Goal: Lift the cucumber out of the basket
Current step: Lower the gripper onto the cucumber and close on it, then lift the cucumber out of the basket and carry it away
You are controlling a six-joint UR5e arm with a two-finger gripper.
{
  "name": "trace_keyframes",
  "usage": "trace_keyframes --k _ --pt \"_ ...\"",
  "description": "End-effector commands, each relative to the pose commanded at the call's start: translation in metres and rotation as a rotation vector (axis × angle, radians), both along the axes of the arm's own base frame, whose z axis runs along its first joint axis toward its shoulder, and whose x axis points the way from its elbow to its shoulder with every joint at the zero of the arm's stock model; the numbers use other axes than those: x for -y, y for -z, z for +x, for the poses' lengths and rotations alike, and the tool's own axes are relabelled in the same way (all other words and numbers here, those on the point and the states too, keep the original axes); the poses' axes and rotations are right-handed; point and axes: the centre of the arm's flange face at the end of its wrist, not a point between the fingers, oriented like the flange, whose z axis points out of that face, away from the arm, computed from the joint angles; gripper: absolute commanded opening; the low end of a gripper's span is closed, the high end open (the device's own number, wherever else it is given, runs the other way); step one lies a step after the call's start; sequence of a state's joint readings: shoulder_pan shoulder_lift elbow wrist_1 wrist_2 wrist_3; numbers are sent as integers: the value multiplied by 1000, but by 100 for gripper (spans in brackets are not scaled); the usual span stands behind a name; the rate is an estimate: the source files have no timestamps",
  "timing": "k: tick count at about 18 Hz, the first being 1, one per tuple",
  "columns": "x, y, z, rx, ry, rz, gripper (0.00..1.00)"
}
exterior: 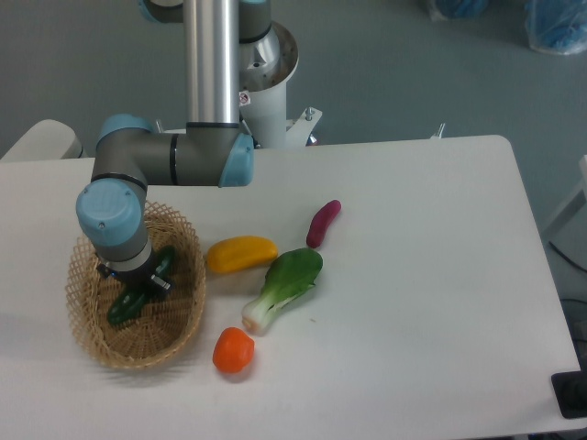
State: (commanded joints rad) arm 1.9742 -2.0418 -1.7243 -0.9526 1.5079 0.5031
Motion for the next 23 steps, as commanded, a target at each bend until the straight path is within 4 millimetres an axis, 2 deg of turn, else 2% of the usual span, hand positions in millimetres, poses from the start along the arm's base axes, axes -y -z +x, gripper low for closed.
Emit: trace_keyframes --k 5,8,12,15,20,23 --pt "-7 -19 -6 -10 9 23 28" --pt "-8 -38 -21 -18 -6 40 28" --pt "-10 -63 -62 -16 -18 38 28" --pt "-4 -78 -103 -20 -22 45 28" --pt "14 -91 -171 -26 1 44 28" --pt "29 -90 -213 -29 35 41 28"
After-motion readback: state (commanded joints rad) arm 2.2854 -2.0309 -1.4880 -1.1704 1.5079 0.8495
